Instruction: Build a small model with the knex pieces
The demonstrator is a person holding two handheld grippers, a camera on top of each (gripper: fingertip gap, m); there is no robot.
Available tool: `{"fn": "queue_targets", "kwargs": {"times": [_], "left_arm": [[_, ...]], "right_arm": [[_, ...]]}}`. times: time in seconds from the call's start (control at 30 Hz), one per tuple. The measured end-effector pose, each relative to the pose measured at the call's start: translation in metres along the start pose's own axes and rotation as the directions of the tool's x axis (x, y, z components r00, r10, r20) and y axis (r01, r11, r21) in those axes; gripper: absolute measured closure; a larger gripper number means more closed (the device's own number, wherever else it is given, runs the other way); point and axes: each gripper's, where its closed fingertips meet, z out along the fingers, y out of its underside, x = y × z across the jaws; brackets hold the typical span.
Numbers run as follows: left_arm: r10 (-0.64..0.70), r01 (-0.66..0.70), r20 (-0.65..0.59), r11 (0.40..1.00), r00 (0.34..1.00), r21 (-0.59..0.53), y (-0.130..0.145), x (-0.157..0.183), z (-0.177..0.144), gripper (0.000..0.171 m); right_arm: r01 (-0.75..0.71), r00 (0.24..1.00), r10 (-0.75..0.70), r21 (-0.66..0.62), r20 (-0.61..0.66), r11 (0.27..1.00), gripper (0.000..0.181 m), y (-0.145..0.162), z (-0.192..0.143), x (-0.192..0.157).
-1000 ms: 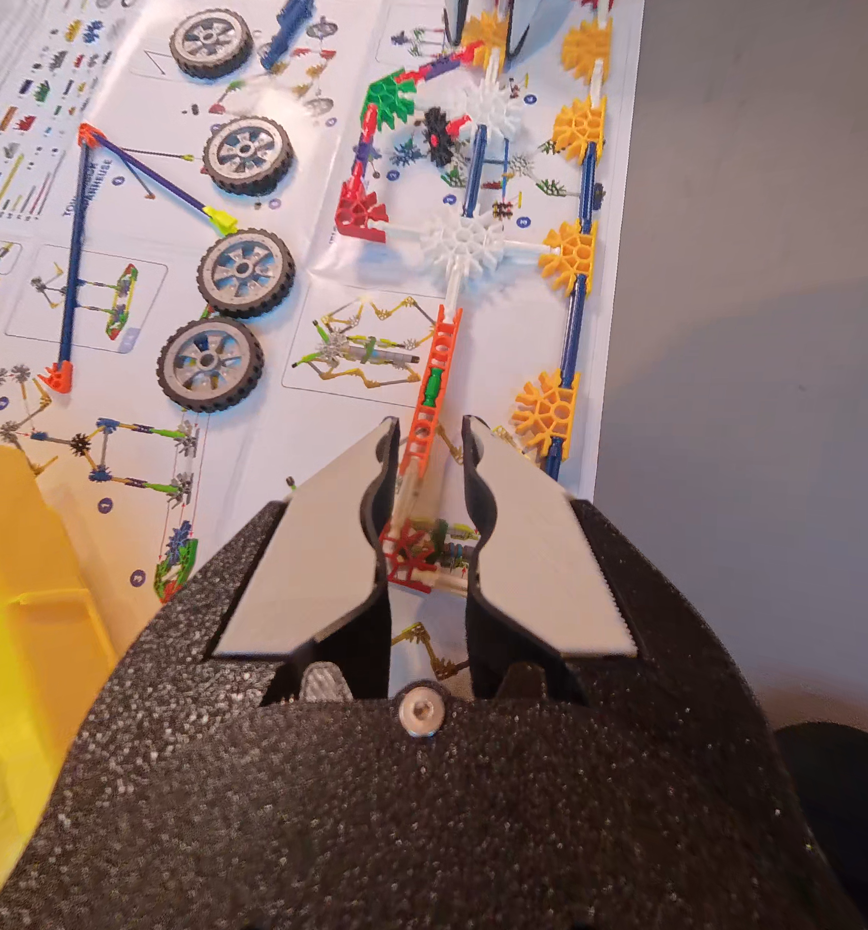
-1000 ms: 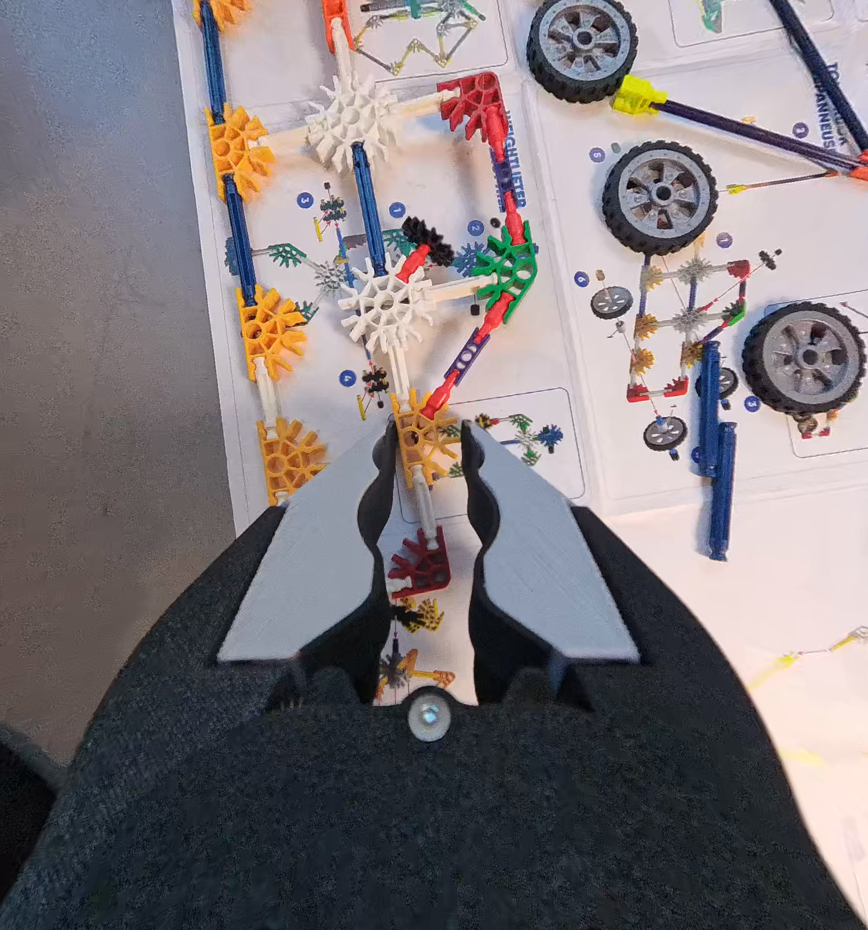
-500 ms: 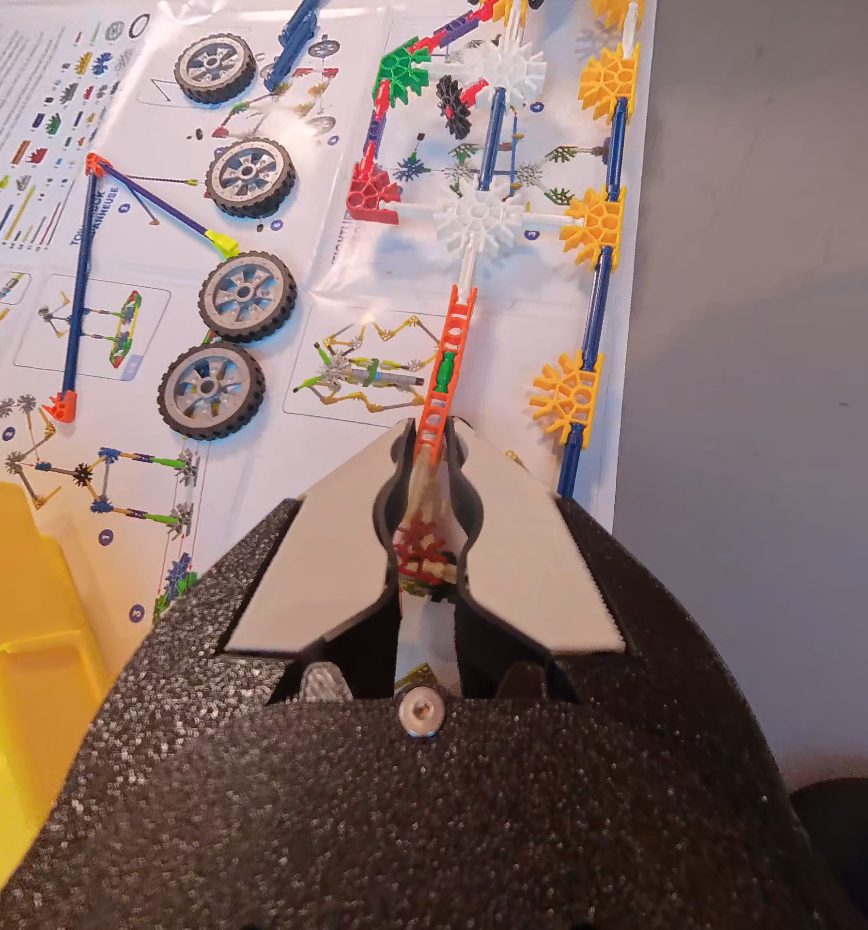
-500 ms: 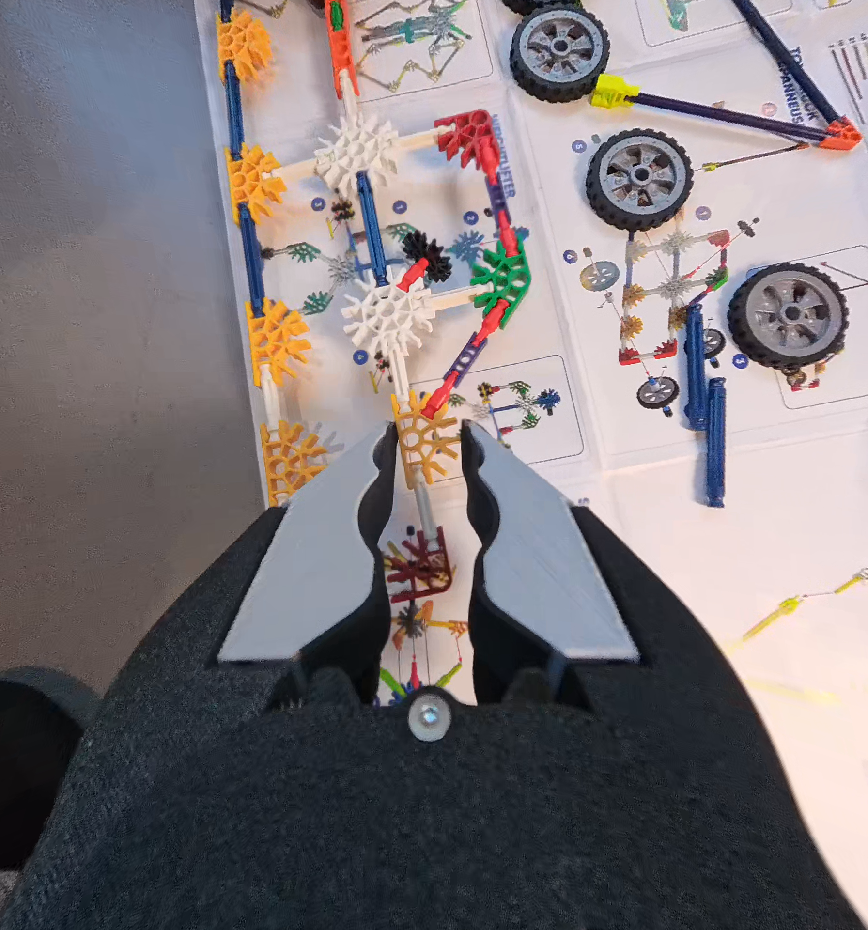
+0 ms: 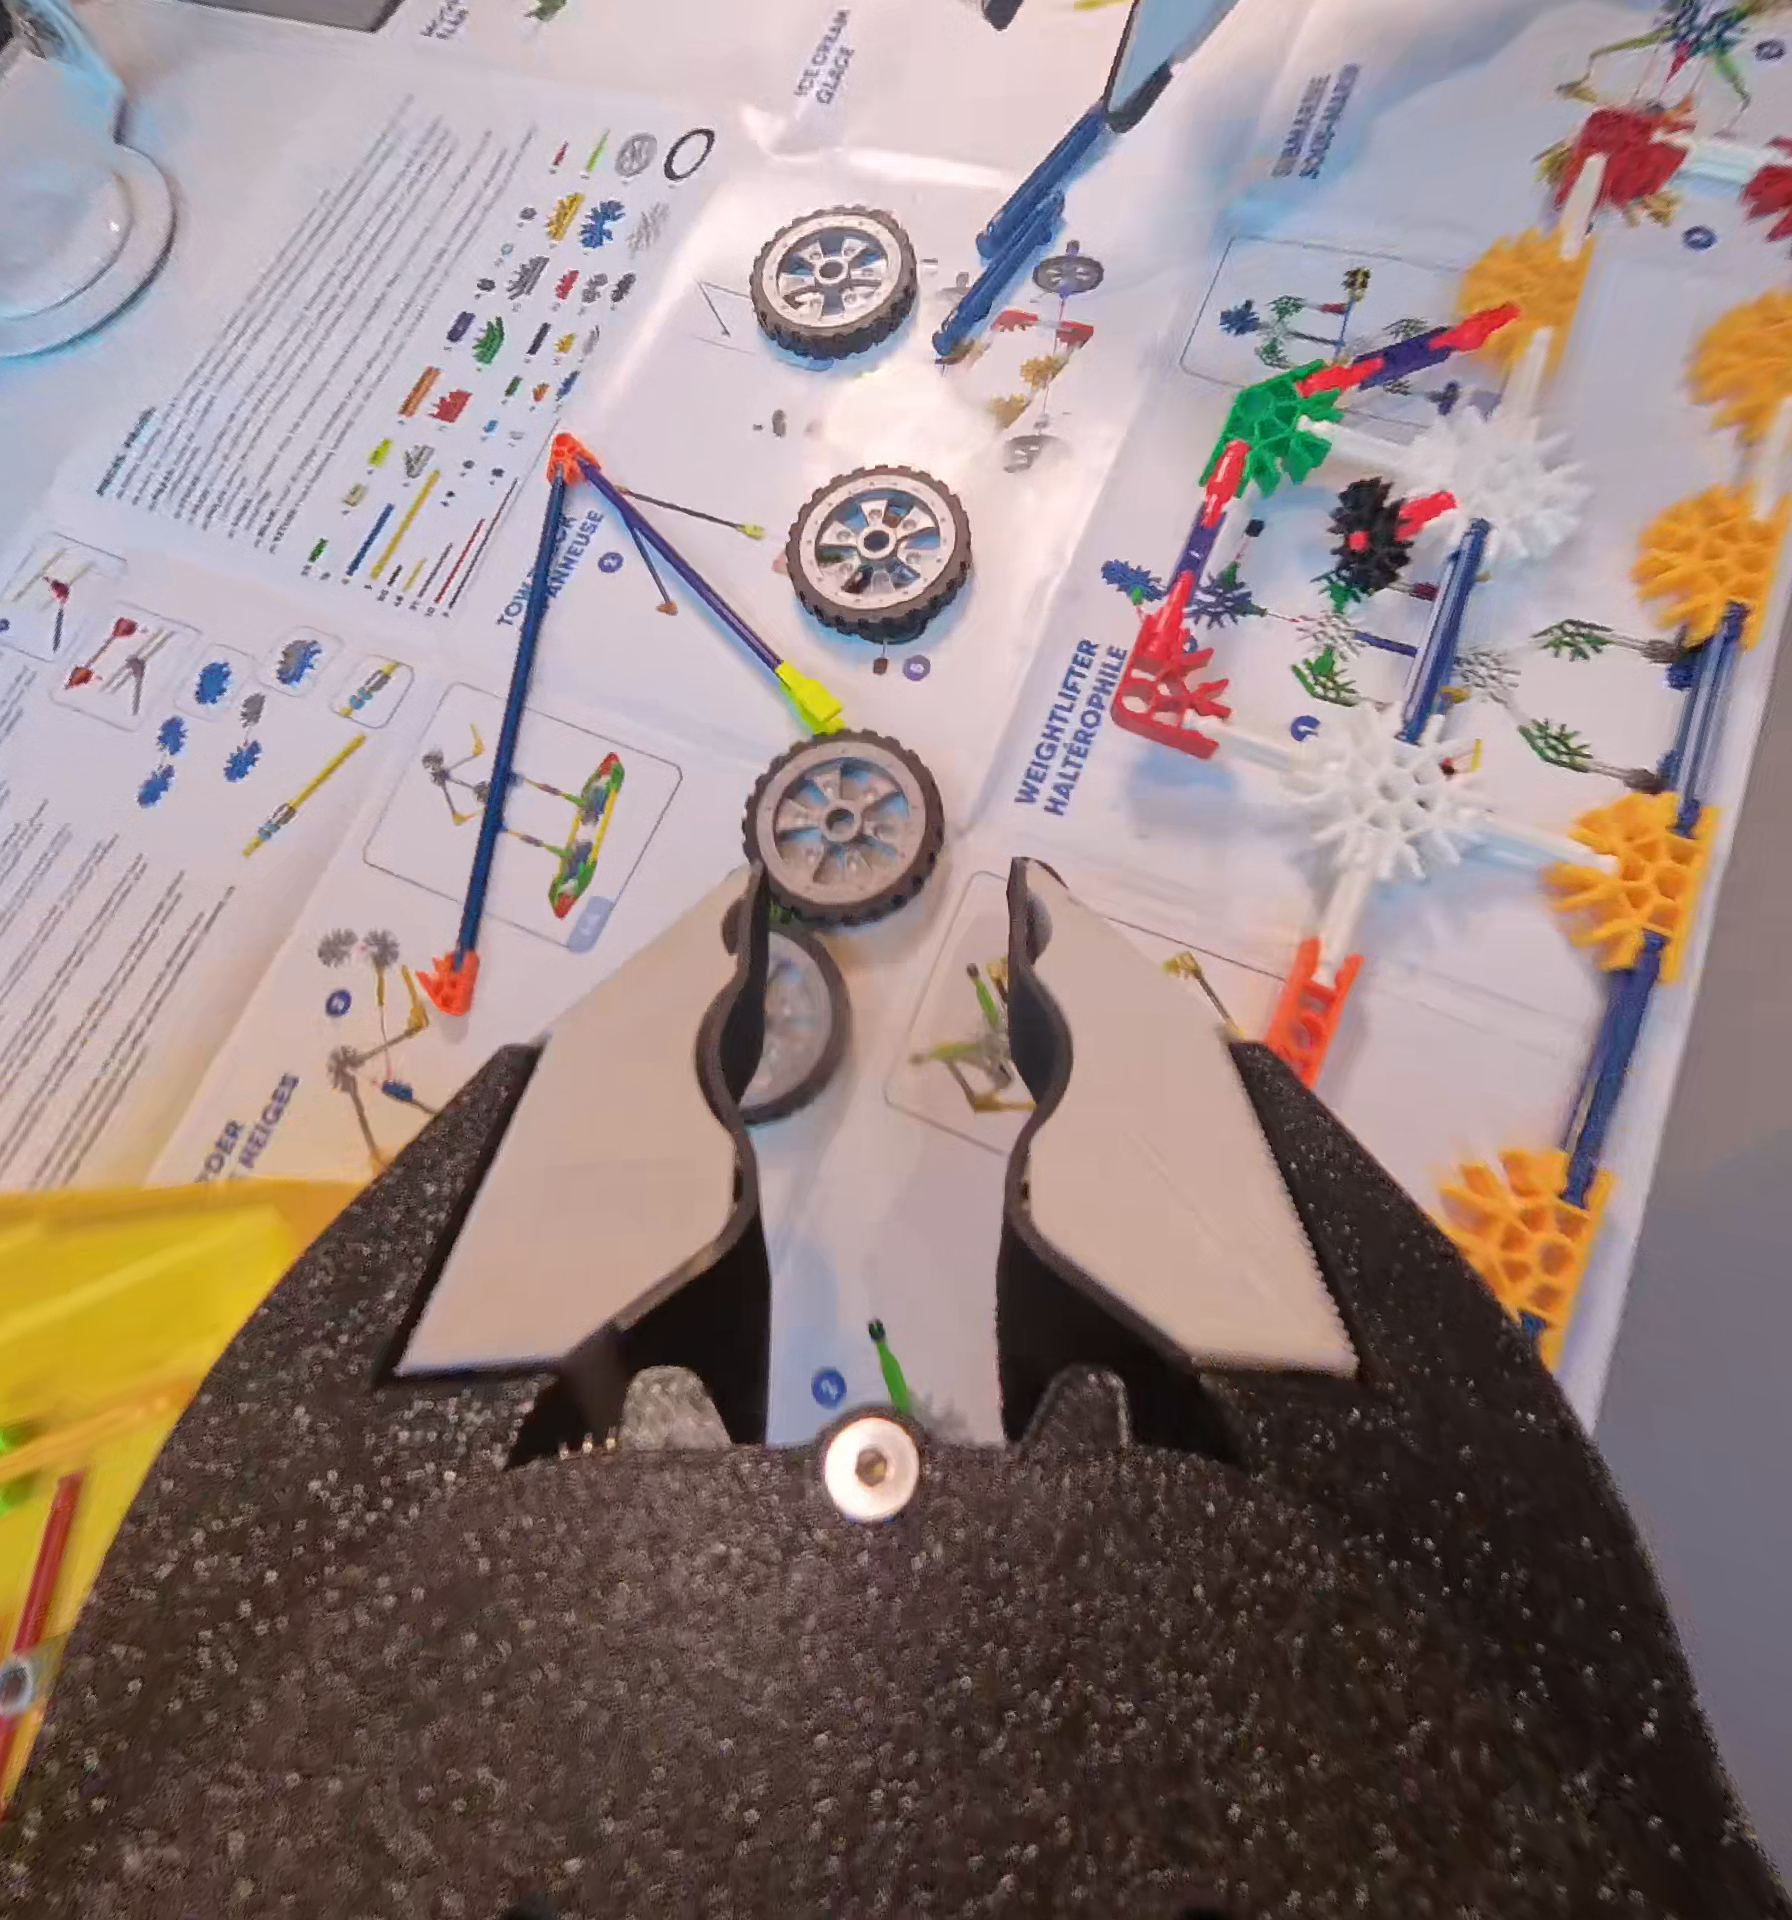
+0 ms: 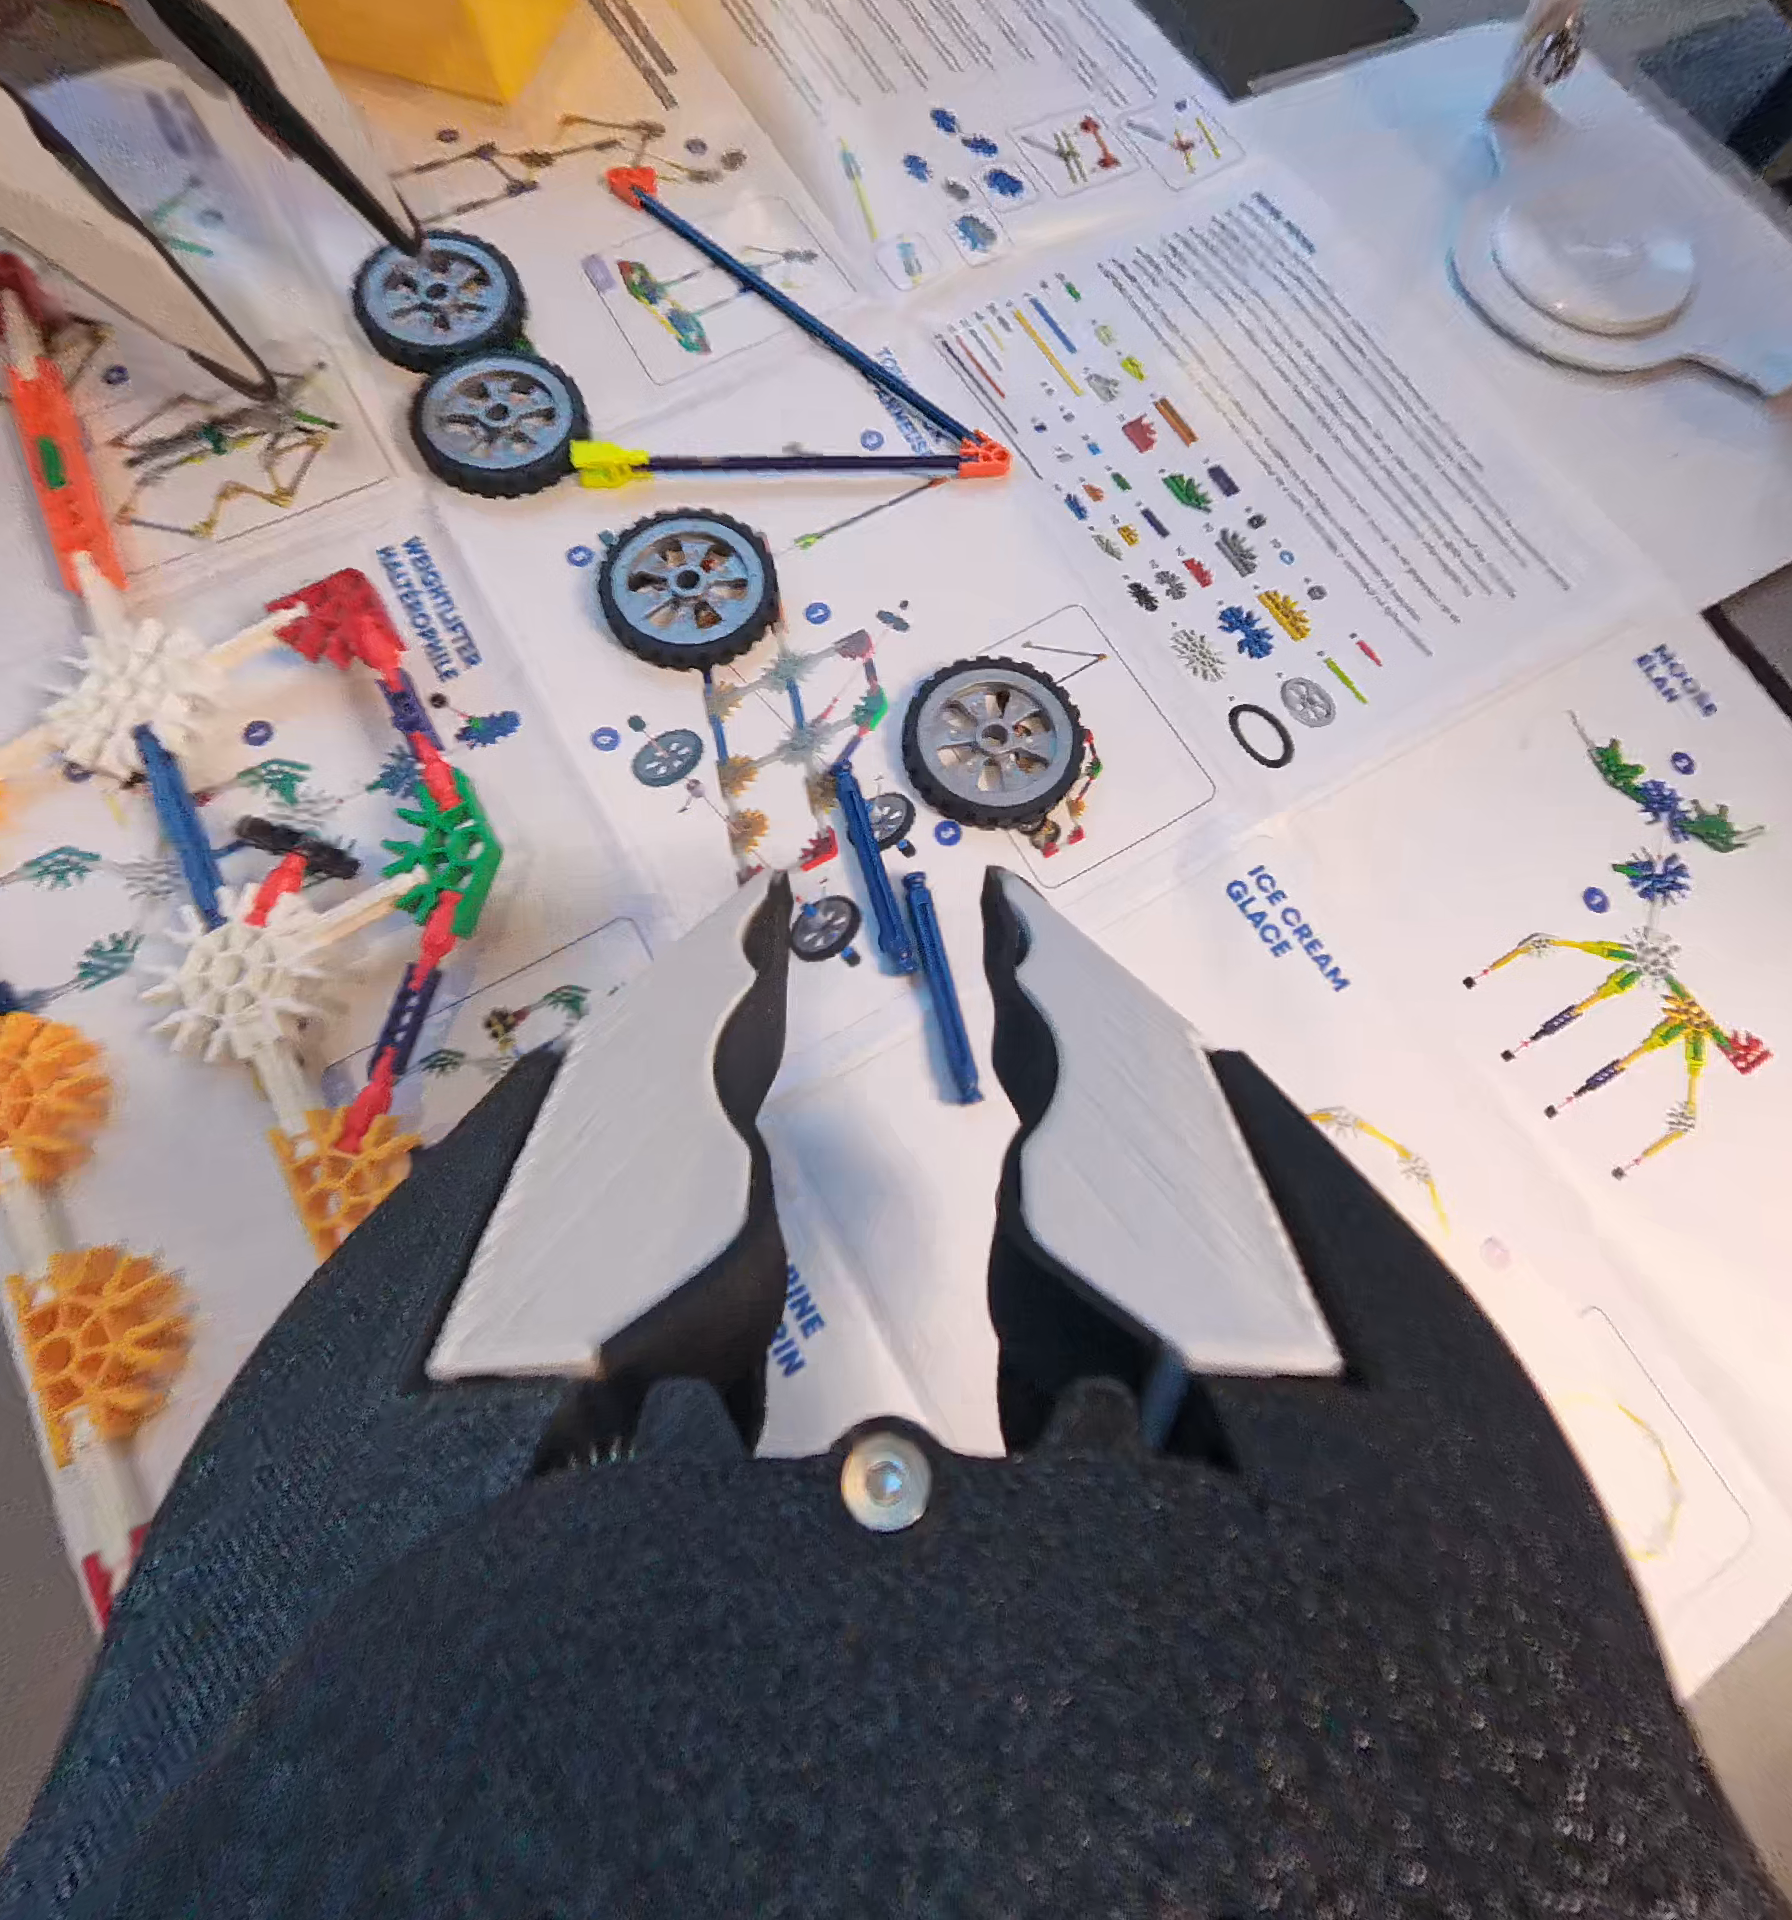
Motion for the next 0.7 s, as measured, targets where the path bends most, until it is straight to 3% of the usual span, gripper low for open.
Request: {"fn": "queue_targets", "kwargs": {"times": [0.2,0.3,0.4,0.53,0.7], "left_arm": [[0.003,-0.009,-0.052,0.993,0.999,-0.114,-0.002,-0.006,0.040,0.116],[-0.020,0.012,-0.071,0.994,0.997,-0.112,-0.002,-0.007,0.042,0.123],[-0.016,0.006,-0.074,0.991,0.997,-0.132,0.003,-0.008,0.037,0.129],[-0.022,0.012,-0.064,0.989,0.998,-0.148,0.011,-0.010,0.028,0.130],[-0.026,0.018,-0.056,0.988,0.998,-0.152,0.022,-0.010,0.015,0.130]], "right_arm": [[-0.002,0.999,0.008,-0.128,0.051,0.992,0.148,0.023,0.022,0.006],[-0.004,0.998,0.012,-0.124,0.061,0.992,0.168,0.024,0.026,0.004],[0.011,0.998,-0.002,-0.133,0.066,0.991,0.172,0.026,0.025,0.003],[0.017,0.997,-0.006,-0.134,0.082,0.991,0.172,0.030,0.009,0.004],[-0.030,1.000,0.030,-0.187,-0.001,0.982,0.172,0.050,-0.028,0.032]]}}
